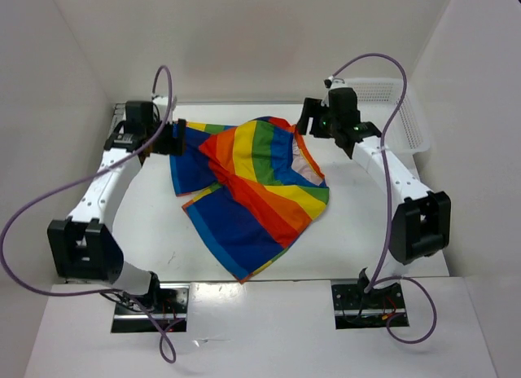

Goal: Fold and stack the shorts
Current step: Move the shorts to the center of the board, then flatten the shorts out

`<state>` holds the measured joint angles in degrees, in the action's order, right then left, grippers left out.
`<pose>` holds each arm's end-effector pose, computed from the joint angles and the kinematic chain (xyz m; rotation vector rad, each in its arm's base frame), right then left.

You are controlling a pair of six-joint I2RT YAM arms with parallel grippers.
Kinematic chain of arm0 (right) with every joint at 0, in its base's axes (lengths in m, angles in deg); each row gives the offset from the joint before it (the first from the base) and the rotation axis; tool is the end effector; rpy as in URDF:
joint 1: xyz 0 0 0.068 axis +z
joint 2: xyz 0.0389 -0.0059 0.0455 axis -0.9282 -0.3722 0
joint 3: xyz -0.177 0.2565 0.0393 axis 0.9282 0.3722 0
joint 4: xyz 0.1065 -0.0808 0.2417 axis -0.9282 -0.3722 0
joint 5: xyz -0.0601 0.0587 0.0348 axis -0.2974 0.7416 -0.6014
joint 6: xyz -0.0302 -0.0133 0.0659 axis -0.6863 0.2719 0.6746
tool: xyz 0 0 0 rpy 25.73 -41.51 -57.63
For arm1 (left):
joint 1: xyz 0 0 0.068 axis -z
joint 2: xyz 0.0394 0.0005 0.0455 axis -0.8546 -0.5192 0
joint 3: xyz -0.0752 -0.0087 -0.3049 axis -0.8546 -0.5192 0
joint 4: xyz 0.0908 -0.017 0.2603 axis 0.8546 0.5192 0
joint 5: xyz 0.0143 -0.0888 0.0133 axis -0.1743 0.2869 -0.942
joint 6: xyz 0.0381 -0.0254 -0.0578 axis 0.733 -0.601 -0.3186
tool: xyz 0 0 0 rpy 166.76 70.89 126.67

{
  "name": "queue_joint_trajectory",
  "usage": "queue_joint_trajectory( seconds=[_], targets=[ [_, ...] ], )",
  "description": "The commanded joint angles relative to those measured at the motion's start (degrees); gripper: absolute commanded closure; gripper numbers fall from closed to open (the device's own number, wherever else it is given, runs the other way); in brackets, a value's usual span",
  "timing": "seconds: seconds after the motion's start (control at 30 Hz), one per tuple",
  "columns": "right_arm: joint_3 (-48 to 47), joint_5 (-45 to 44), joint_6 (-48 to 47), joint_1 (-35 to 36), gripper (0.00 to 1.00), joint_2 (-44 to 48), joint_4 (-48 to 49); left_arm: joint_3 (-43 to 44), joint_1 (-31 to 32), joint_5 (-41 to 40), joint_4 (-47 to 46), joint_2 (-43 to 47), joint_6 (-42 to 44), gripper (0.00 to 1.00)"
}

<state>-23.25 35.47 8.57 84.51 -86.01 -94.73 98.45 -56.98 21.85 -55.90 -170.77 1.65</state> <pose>0.4041 0.1220 0.3593 -0.0042 2.1301 0.4128 0.3783 -0.0152 0.3601 0.0639 2.1988 -0.0867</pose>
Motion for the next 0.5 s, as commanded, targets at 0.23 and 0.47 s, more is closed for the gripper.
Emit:
queue_joint_trajectory(
  seconds=[0.23,0.47],
  targets=[
    [6.9,-1.6,-9.2,0.5,0.26,-5.8,-1.6,-22.4,4.3,-2.2,-3.8,-2.0,0.2,0.15],
    [17.0,-0.1,-14.3,2.0,0.21,-0.4,-1.2,-22.4,5.4,-0.4,-6.5,-8.7,0.2,0.15]
  ],
)
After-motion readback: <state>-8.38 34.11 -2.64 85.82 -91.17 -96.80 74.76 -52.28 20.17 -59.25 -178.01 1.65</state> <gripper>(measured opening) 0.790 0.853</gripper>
